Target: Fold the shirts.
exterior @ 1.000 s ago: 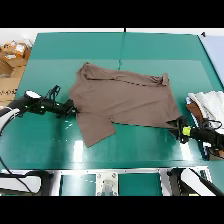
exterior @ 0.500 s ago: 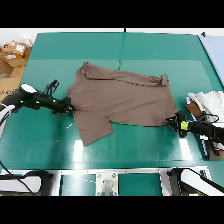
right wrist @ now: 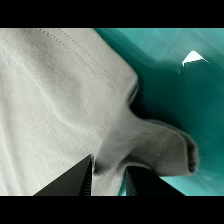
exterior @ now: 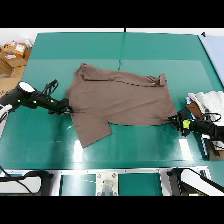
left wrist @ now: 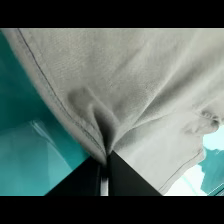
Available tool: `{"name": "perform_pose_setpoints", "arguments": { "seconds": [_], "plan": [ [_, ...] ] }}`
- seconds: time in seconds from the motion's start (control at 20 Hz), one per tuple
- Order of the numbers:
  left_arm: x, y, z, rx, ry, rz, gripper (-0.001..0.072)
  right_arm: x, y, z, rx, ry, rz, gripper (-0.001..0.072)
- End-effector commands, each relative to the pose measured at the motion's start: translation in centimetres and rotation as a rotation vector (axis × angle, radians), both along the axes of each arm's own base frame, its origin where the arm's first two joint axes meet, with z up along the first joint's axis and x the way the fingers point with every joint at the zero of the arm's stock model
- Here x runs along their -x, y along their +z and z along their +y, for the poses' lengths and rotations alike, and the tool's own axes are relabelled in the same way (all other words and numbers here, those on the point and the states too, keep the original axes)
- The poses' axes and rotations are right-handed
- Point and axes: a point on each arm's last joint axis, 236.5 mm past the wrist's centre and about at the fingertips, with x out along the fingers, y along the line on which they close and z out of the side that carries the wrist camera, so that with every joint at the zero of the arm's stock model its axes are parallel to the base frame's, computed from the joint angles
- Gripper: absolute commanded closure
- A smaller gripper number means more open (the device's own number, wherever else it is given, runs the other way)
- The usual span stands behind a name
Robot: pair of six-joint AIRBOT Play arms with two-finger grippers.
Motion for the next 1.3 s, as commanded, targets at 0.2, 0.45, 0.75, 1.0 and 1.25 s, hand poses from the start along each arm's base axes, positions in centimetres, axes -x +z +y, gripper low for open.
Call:
{"name": "perform_pose_setpoints", "arguments": {
  "seconds": [0.2, 0.45, 0.75, 1.0, 1.25],
  "plan": [
    [0.7, -0.1, 0.2, -0.012, -0.023, 0.018, 0.0681, 2.5, -1.2, -0.5, 0.067, 0.115, 0.076, 0.0479],
    [1.0, -0.2, 0.3, -0.017, -0.035, 0.027, 0.0681, 3.2, -1.1, -2.2, 0.047, 0.040, 0.086, 0.0405],
    [1.0, -0.2, 0.3, -0.018, -0.034, 0.027, 0.0681, 3.7, -1.0, -3.5, 0.033, -0.011, 0.088, 0.0405],
    [0.8, -0.3, 0.4, -0.020, -0.031, 0.021, 0.0681, 3.5, -1.0, -3.0, 0.038, 0.012, 0.081, 0.0698],
    [-1.0, 4.2, 0.5, -0.033, -0.043, -0.118, 0.0682, -0.4, 5.3, -3.1, 0.041, 0.158, -0.095, 0.0700]
  ]
}}
